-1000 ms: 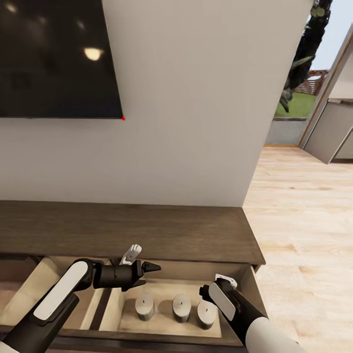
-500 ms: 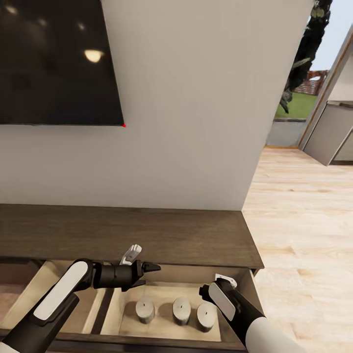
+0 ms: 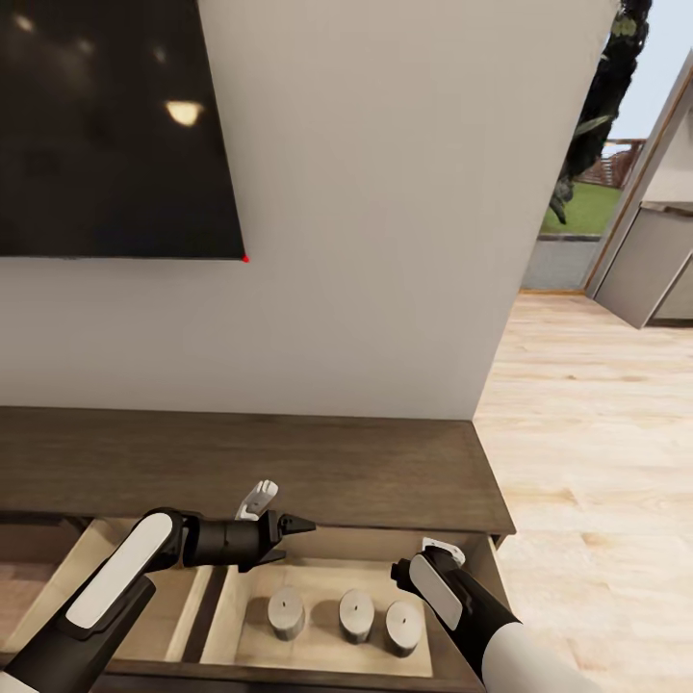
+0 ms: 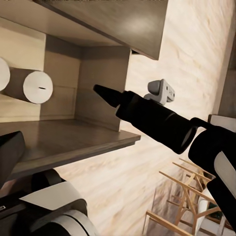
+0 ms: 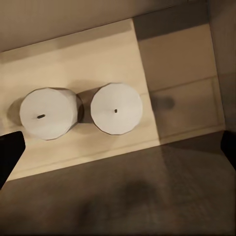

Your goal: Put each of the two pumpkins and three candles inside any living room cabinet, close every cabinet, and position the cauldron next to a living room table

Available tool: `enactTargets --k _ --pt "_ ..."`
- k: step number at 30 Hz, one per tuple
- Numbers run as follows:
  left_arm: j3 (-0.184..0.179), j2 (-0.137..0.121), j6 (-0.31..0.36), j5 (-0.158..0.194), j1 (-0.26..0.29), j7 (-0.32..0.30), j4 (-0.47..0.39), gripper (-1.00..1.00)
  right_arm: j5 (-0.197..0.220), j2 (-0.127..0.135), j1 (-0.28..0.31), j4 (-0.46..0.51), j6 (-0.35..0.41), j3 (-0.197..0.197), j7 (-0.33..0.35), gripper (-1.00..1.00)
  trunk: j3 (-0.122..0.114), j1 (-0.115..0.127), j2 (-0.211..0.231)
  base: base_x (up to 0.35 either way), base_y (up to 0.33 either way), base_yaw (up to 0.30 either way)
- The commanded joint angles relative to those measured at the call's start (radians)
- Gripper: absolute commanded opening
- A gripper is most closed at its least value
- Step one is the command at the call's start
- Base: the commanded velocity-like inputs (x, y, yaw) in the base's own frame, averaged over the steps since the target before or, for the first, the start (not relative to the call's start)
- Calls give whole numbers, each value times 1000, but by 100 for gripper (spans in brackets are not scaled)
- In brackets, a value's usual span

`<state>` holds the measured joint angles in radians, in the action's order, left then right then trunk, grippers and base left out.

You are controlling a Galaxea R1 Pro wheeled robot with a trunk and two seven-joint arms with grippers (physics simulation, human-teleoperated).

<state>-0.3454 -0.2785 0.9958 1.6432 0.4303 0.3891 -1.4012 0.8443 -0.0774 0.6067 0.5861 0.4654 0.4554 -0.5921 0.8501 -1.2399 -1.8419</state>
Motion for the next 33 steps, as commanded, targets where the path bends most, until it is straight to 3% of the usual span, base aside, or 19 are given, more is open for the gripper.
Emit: enactTargets --k 1,14,33 --pt "-1 -1 0 10 1 10 -1 100 7 1 1 1 2 5 -8 100 -2 4 7 0 0 0" --pt "-1 -1 0 9 1 11 1 100 6 1 1 1 2 5 -8 100 -43 54 98 -7 0 0" --pt "0 -1 0 9 1 11 2 100 4 1 1 2 7 6 -5 100 -103 127 231 -127 0 0"
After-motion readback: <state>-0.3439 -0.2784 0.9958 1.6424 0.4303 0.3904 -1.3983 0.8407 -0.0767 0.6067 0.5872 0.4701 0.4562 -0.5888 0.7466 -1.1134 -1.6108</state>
